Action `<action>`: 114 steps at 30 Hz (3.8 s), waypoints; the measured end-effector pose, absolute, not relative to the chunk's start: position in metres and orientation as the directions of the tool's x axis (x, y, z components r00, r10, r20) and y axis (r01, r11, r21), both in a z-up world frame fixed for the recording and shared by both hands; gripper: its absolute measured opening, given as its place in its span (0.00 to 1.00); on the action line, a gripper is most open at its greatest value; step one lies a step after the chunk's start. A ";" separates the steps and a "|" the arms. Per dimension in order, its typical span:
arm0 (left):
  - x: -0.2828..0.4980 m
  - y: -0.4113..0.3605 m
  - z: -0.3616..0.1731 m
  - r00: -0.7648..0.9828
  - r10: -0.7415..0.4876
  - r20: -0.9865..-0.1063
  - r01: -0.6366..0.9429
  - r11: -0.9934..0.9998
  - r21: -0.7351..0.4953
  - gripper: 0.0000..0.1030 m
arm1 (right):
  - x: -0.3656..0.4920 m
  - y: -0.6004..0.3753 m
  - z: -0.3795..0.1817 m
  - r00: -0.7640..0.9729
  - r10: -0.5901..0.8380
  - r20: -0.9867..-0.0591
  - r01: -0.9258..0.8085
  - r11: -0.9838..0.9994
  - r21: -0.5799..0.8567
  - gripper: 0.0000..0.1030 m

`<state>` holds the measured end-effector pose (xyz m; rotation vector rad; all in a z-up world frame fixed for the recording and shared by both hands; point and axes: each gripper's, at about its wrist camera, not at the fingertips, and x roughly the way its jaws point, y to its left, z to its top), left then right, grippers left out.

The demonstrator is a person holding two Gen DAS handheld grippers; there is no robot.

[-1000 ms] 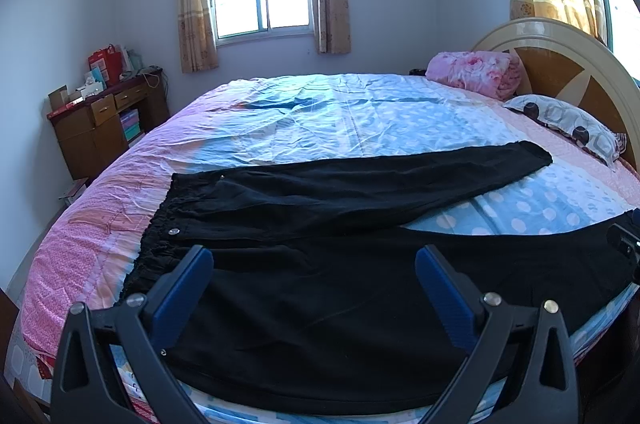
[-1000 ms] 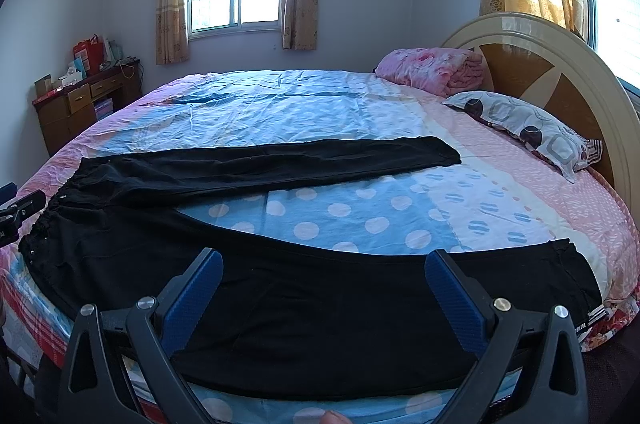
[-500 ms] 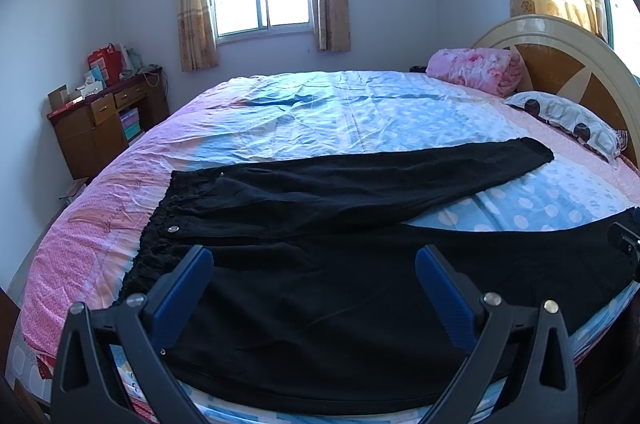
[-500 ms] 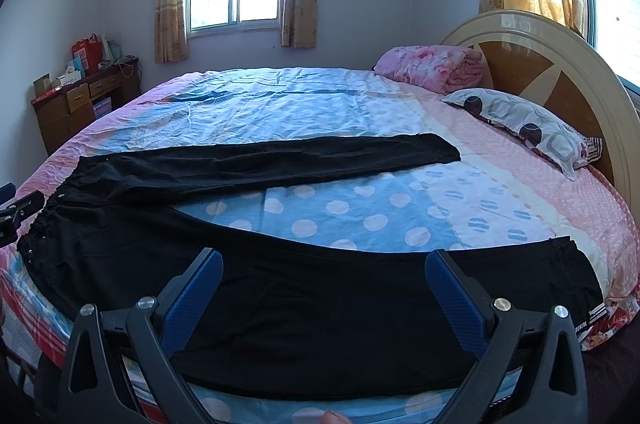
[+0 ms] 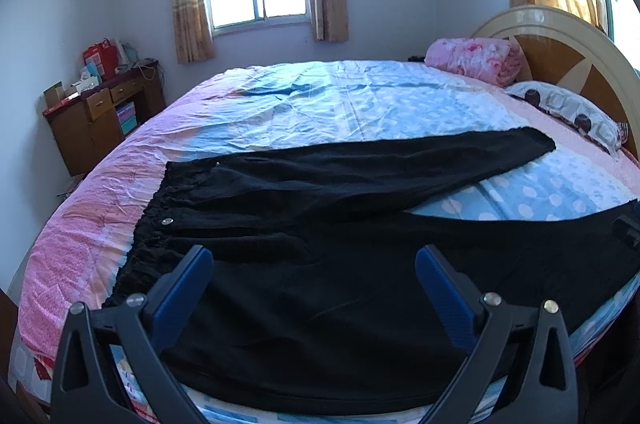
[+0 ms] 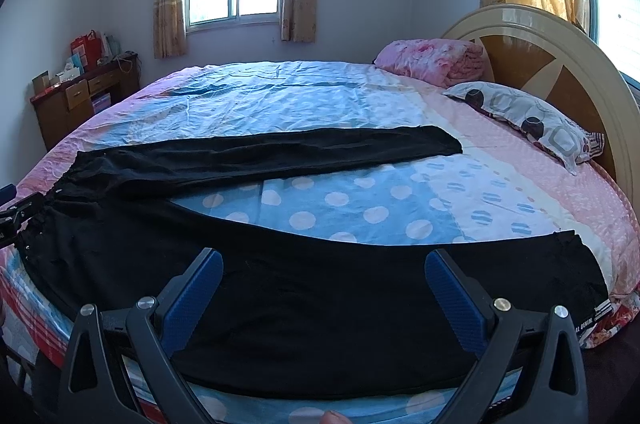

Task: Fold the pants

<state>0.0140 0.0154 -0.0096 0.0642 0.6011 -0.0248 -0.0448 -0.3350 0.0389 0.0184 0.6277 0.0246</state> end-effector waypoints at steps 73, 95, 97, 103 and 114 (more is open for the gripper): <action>0.232 0.247 -0.018 0.793 -0.136 -0.593 0.030 0.982 -0.186 0.18 | 0.247 -0.632 0.084 0.731 0.177 -0.659 -0.002 0.966 0.257 0.08; 0.049 0.257 -0.077 0.807 -0.273 -0.524 0.147 0.952 -0.269 0.18 | -0.042 -0.677 0.001 0.768 0.185 -0.613 0.092 0.916 0.391 0.08; 0.044 0.258 -0.081 0.811 -0.282 -0.512 0.155 0.948 -0.277 0.19 | -0.050 -0.678 -0.006 0.759 0.183 -0.624 0.105 0.912 0.396 0.08; 0.027 0.254 -0.080 0.828 -0.271 -0.491 0.189 0.959 -0.211 0.25 | -0.064 -0.677 -0.002 0.726 0.106 -0.680 0.151 0.939 0.308 0.24; -0.018 0.269 -0.083 0.796 -0.213 -0.566 0.170 0.977 -0.128 0.64 | -0.094 -0.631 0.068 0.830 0.073 -0.553 0.082 0.965 0.251 0.30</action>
